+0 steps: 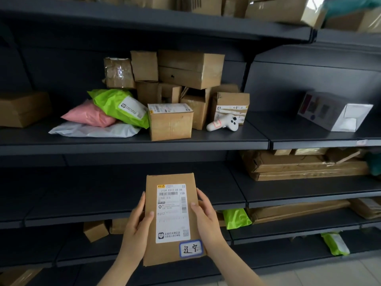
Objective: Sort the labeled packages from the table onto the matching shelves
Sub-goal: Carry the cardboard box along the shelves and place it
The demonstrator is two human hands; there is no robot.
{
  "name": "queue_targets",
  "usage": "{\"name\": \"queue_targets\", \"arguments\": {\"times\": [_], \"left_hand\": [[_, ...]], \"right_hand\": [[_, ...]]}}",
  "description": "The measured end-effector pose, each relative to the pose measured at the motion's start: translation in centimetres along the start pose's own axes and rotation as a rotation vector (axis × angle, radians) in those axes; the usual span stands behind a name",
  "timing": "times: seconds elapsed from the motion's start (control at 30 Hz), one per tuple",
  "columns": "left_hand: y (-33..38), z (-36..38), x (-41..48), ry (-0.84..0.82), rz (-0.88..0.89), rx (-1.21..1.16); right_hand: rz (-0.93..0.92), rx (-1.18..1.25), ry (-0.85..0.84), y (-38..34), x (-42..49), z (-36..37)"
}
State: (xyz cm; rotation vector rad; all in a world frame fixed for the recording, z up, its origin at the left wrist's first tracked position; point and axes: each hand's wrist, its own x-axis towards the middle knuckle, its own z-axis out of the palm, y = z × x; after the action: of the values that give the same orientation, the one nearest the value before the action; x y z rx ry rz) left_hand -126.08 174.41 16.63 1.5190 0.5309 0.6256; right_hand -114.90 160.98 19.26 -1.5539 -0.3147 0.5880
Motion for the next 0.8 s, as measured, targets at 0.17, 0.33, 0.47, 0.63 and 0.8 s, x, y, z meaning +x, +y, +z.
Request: {"name": "queue_targets", "arguments": {"times": [0.17,0.33,0.47,0.63,0.8], "left_hand": [[-0.9,-1.2,4.5,-0.033,-0.017,0.051],[-1.5,-2.9,8.7,-0.065,-0.029,0.036],[-2.3,-4.4,11.1,-0.090,-0.043,0.042],[-3.5,-5.1,13.6,-0.116,-0.057,0.068],[-3.9,-4.4,16.5,-0.109,-0.087,0.036]], "right_hand": [[0.010,0.006,0.038,-0.5,3.5,1.6],[0.036,0.011,0.076,-0.8,6.9,3.9],[0.071,0.024,0.110,0.0,9.2,5.7],[0.097,0.057,0.111,0.6,11.8,6.7],[0.128,0.083,0.113,1.0,15.1,6.7]]}}
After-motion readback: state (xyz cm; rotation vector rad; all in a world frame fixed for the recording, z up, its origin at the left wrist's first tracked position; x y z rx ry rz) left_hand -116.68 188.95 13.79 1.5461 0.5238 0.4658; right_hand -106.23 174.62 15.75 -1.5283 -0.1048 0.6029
